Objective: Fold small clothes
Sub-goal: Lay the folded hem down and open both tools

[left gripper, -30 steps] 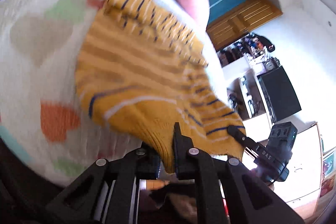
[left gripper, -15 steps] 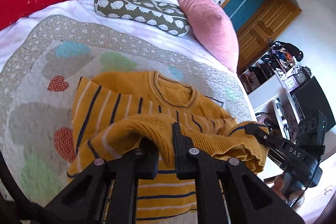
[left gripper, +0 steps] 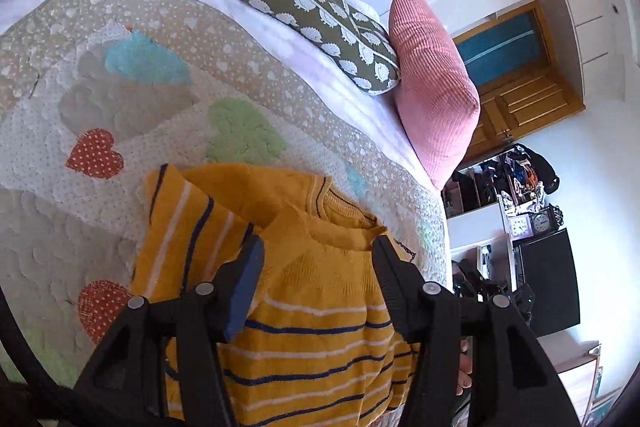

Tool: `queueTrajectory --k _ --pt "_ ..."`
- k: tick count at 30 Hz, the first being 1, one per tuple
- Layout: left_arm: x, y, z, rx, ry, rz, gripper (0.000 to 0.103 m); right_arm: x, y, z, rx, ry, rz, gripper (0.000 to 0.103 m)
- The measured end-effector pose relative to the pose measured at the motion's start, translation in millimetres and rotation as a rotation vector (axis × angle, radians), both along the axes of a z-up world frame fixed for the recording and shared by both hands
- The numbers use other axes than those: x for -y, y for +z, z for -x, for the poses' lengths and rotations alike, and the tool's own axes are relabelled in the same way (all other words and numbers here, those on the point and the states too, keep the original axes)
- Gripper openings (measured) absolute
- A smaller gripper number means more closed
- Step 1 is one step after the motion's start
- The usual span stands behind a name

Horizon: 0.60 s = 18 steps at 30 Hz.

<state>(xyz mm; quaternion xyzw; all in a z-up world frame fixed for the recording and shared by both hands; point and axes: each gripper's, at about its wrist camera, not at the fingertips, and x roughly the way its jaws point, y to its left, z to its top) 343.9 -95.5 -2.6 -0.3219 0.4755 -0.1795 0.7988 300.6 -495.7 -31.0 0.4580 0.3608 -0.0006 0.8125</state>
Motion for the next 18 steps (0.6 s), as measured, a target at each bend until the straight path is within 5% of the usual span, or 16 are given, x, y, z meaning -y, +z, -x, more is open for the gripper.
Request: queueTrajectory --k 2,10,12,15,18 --pt "-2 6 4 0.026 -0.004 -0.078 0.055 1 10 4 0.007 0.028 0.076 0.081" --pt "21 -6 48 0.100 -0.135 -0.412 0.057 -94 23 31 0.040 0.397 0.682 0.078" --pt "37 -12 46 0.113 -0.157 -0.541 0.057 -114 12 31 -0.003 0.438 0.860 0.025" --pt "55 -27 18 0.082 -0.141 -0.748 0.057 -107 -4 16 -0.074 0.416 0.887 0.021" --pt "36 -45 -19 -0.046 -0.031 -0.708 0.057 -74 -22 -8 -0.231 0.302 0.920 0.024"
